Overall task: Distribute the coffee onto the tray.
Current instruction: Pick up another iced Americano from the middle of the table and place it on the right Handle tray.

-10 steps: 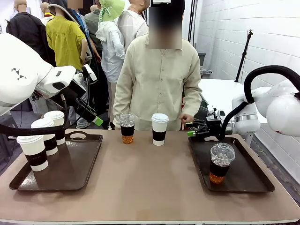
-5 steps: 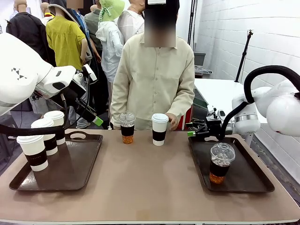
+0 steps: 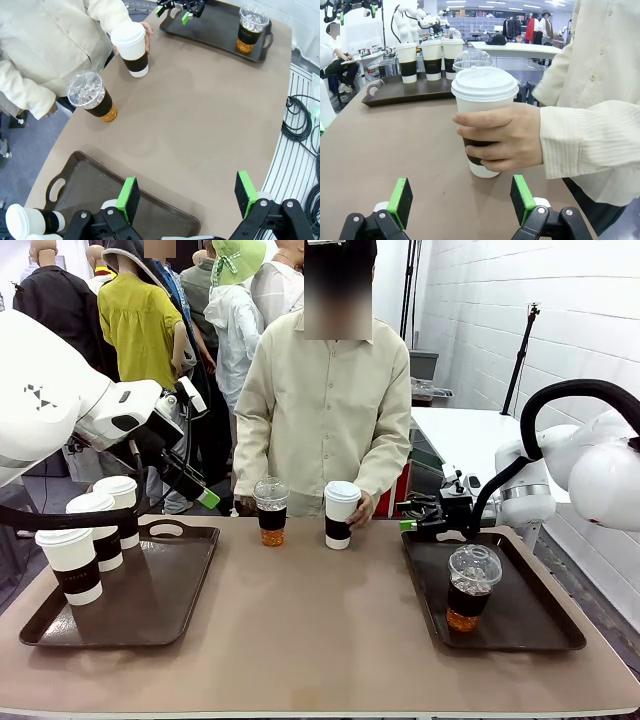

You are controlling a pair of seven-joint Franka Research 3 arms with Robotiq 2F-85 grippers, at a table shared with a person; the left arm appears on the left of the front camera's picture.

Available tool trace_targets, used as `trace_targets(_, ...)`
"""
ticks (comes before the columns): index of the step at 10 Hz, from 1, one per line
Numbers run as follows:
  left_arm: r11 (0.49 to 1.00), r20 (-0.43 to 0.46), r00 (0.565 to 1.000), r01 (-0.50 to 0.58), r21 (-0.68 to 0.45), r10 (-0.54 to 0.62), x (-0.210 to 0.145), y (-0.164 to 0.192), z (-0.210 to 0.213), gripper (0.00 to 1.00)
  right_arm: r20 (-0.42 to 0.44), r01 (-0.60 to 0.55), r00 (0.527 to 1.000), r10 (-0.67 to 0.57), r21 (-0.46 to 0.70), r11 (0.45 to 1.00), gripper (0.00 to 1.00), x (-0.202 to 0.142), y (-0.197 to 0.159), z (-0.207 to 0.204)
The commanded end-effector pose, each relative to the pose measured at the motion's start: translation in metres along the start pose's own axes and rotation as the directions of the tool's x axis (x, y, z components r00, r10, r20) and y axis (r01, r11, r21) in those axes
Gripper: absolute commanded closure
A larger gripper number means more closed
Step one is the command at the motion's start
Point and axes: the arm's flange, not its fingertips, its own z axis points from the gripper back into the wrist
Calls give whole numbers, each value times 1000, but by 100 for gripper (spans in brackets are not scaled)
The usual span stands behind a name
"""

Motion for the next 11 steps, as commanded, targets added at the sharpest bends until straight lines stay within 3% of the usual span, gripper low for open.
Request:
trace_targets(1,1000,6,1000,4,-7,-4,-1,2,0,0,0,-2,1000,2,2,1000,0,1,0,-1)
trace_targets(11,1000,6,1000,4,-7,-4,-1,2,0,0,0,-2,1000,2,2,1000,0,1,0,-1)
